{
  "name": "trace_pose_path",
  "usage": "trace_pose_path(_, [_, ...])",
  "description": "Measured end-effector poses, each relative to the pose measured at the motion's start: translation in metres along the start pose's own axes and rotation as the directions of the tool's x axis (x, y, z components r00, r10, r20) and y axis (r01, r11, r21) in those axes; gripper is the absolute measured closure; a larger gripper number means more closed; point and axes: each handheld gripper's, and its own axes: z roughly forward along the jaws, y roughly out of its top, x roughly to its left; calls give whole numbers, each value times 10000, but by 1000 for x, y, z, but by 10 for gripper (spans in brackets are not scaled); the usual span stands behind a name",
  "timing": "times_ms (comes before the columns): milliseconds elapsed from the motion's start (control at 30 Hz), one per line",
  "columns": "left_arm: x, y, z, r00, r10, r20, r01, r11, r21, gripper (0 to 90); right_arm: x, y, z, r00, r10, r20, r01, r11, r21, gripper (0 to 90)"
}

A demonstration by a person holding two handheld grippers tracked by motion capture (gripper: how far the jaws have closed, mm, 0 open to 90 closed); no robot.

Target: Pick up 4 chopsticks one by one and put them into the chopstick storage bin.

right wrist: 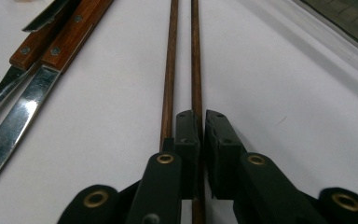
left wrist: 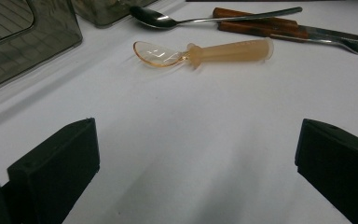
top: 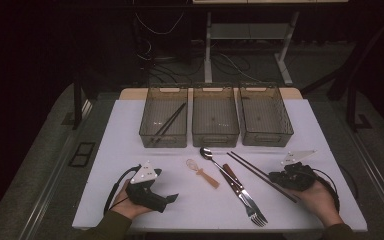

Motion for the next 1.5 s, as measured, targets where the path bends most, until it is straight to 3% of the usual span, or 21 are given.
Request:
trace_pose_path(367, [0,0,1,10000,-8,76,8,10000,5,0,-2,0,0,9998,124,-129,-125,9999,-62,851])
trace_pose_path(500, [0,0,1,9999,-12,105,12,10000,6,0,-3,0,-2,9999,131,16,-130,9998,-116,851])
trace_pose_path(867, [0,0,1,9998,33,206,-34,10000,17,0,-5,0,-9,9996,254,-149,-261,9982,-532,851])
trace_pose_path(1500, [3,-2,1,9993,88,373,-85,9999,-96,0,-1,13,-26,9955,271,-909,-369,9935,-1073,851])
